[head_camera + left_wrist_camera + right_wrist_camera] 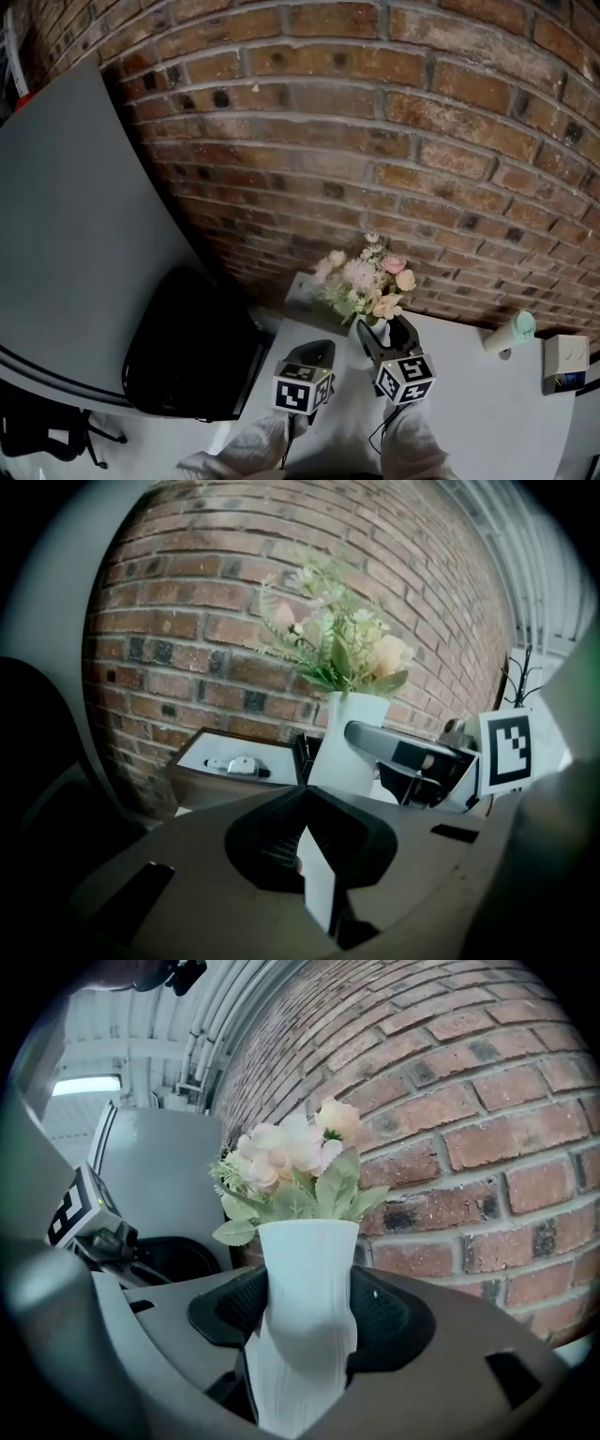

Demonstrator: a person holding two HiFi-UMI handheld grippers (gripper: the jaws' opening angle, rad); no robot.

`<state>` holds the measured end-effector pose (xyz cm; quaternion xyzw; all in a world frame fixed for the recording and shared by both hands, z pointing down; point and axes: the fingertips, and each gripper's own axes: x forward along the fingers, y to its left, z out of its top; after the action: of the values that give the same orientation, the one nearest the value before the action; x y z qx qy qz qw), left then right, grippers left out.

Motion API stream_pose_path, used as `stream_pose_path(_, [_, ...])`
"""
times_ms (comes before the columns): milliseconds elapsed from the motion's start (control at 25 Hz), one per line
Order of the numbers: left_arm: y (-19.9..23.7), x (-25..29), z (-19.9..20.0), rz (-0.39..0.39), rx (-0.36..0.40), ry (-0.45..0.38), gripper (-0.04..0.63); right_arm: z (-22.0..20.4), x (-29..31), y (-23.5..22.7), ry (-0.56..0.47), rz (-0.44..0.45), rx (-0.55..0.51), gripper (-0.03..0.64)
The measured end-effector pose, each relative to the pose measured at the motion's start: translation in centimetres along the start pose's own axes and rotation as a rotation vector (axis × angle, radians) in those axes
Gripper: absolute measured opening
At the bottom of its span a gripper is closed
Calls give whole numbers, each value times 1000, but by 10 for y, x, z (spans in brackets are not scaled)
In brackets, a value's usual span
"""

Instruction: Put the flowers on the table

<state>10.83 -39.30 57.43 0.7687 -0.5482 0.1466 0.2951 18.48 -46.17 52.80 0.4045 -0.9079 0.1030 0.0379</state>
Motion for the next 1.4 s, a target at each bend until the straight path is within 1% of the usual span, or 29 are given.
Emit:
stream_pose_path(200, [0, -2, -1, 1, 0, 3, 5, -1, -4, -3, -11, 4, -7, 250])
stream_pose_path(360, [-1, -5, 3, 2, 12, -8, 5, -3, -5, 2, 50, 20, -35, 250])
stream_pose_path(480, [-6, -7, 2, -3, 9, -10, 5, -6, -10, 4, 95, 15, -41, 250])
stream_pose_path(720, [-16, -16, 4, -17, 19, -22, 5, -11, -24, 4, 136, -3, -30, 250])
stream_pose_path(960, [-22, -28, -2, -21, 11, -17, 5, -15, -36, 2, 102, -37, 6, 250])
stream_pose_path(1200, [-14, -39, -1, 12, 7, -29, 5, -17, -39, 14, 100, -13, -55, 250])
stream_pose_path(1400, [-12, -46, -5, 23, 3, -30, 5, -21, -40, 20, 108, -1, -73, 250])
